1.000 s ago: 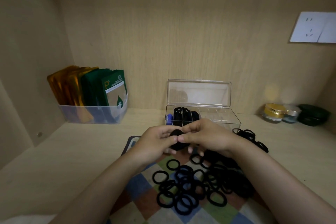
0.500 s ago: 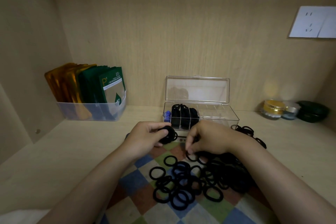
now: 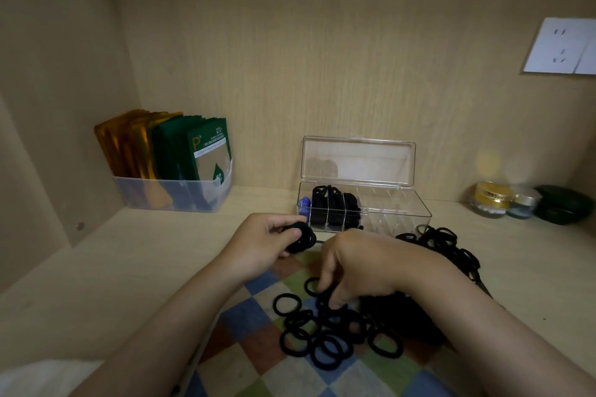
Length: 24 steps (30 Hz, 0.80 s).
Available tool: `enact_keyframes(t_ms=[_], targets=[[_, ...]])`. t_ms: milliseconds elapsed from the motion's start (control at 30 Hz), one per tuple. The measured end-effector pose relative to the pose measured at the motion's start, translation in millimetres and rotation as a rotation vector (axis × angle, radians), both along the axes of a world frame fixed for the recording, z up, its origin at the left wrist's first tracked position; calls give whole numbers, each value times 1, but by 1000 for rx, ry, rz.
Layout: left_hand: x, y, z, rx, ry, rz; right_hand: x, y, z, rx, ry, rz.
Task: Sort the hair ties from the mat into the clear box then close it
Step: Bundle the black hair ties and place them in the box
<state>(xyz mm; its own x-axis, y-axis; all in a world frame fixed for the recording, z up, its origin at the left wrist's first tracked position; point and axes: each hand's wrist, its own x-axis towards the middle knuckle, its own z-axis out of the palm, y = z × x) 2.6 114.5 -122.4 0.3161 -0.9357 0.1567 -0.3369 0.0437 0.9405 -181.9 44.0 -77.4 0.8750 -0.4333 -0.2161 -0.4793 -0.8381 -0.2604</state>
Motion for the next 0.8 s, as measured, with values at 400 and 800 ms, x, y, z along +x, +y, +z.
enact_keyframes(t_ms=[400,800], targets=[[-8,1,-3,-21,43,35,-7,-18,-1,476,-393,-167],[-24,1,0,12,331,29,11,-16,-9,522,-772,-287]])
